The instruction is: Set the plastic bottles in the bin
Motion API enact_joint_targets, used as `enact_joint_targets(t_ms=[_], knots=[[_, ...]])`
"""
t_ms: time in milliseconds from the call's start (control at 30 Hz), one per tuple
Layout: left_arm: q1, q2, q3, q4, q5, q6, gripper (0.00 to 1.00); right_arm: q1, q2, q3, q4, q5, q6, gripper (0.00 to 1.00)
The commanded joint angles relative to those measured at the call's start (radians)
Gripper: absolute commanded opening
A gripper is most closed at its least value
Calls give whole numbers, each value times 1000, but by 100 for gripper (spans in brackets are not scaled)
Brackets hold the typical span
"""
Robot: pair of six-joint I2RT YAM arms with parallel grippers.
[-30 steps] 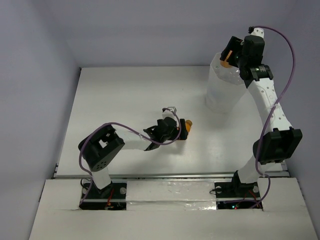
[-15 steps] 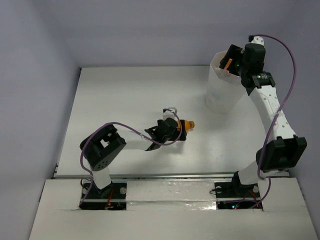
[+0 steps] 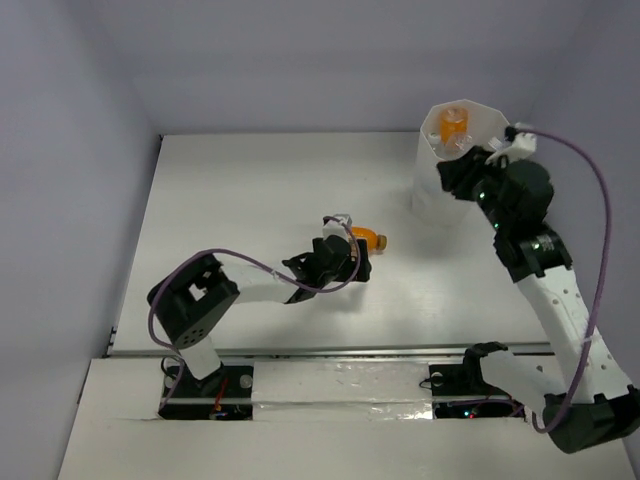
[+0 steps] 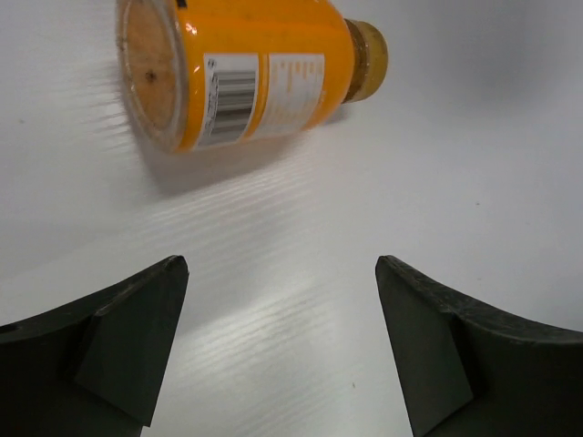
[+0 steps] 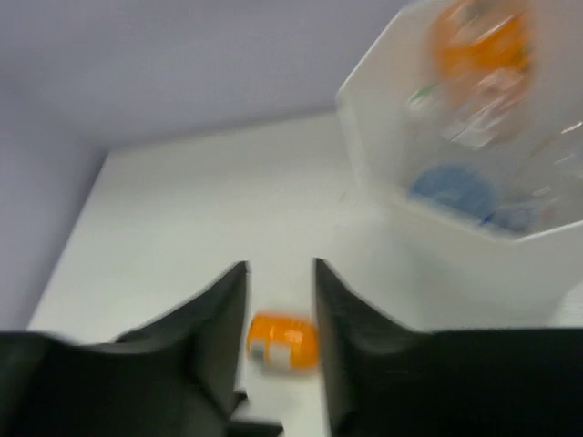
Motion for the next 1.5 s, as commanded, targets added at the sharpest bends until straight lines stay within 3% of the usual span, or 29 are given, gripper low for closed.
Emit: enact_joint_targets(t_ms=[0, 100, 200, 267, 300, 333, 400, 500, 600, 867, 1167, 1300, 1367, 1400, 1467], knots=[[-5, -198, -50, -8, -51, 7, 82, 146, -34, -157, 59, -90, -49, 33], [-5, -346, -99, -48, -104, 1, 80, 242, -33, -262, 79, -149, -75, 24], [-5, -510, -149, -88, -167, 5, 70, 263, -7, -355, 143, -178, -72, 28], [7, -588, -182, -125, -209, 13, 62, 294, 70, -363, 167, -172, -86, 44], [7, -658, -189, -140, -219, 14, 60, 318, 102, -354, 175, -140, -97, 67], [7, -690, -196, -172, -239, 18, 59, 331, 180, -340, 186, -125, -110, 77], [18, -768, -209, -197, -250, 25, 57, 344, 267, -302, 178, -82, -153, 90], [43, -832, -220, -238, -268, 37, 57, 354, 402, -227, 192, -11, -204, 97], [52, -865, -232, -266, -273, 37, 57, 354, 499, -140, 160, 72, -247, 98], [105, -916, -280, -259, -247, 48, 58, 354, 719, 38, -15, 96, -314, 100], [124, -939, -292, -242, -226, 53, 58, 363, 890, 163, -107, 37, -347, 100], [133, -933, -300, -229, -216, 50, 58, 404, 889, 163, -50, 14, -341, 93], [133, -931, -306, -228, -213, 47, 58, 420, 881, 157, -21, -29, -327, 82], [133, -933, -306, -226, -213, 47, 58, 432, 877, 154, -15, -37, -318, 69], [133, -936, -308, -228, -210, 47, 58, 443, 866, 148, 0, -40, -301, 60]])
